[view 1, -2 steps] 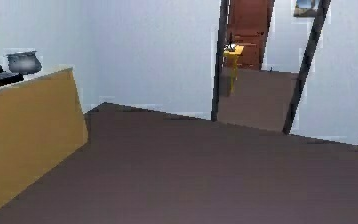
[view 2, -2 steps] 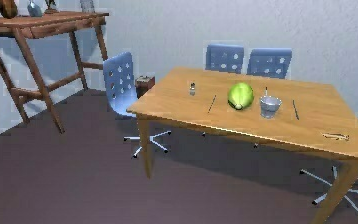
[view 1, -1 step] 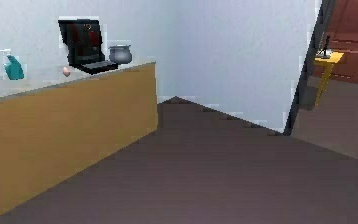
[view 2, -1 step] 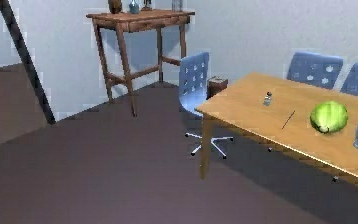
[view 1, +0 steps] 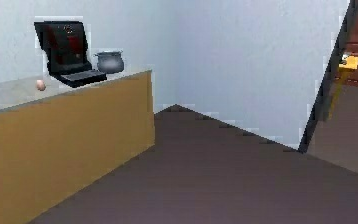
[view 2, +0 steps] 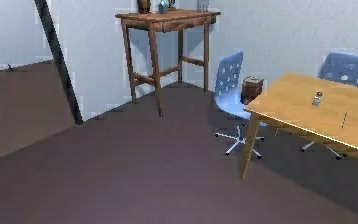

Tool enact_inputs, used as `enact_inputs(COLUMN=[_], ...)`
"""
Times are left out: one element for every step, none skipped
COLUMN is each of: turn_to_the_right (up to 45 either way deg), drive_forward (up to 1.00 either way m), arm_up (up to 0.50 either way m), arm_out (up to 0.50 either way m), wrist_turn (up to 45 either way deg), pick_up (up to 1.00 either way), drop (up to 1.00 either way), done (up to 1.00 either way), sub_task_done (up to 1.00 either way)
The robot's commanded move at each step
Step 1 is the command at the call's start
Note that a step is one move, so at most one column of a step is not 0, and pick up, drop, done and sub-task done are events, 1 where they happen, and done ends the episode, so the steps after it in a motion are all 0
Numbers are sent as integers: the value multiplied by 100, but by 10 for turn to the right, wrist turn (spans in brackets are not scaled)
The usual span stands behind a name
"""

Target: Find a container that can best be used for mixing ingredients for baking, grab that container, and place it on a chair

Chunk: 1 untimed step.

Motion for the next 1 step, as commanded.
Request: enact_inputs(turn_to_the_right=[0], drive_forward=[10], arm_up=[0], arm_out=[0], wrist_turn=[0], pick_up=[0], drop=[0], done=[0], sub_task_done=[0])
